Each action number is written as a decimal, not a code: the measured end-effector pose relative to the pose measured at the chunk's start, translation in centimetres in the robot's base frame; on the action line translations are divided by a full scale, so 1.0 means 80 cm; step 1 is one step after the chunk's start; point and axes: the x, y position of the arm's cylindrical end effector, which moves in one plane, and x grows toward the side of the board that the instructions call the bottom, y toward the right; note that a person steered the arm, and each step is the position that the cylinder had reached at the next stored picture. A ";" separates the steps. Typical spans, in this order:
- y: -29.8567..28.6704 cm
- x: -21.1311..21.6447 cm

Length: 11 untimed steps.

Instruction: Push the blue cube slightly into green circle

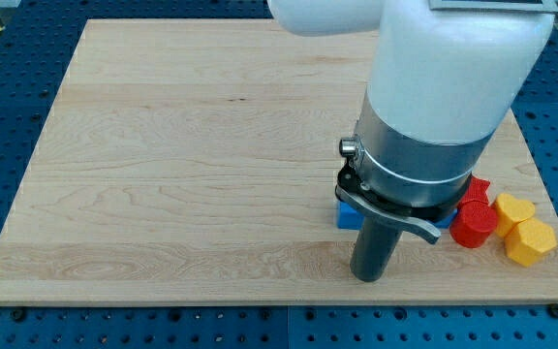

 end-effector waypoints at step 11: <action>0.048 -0.069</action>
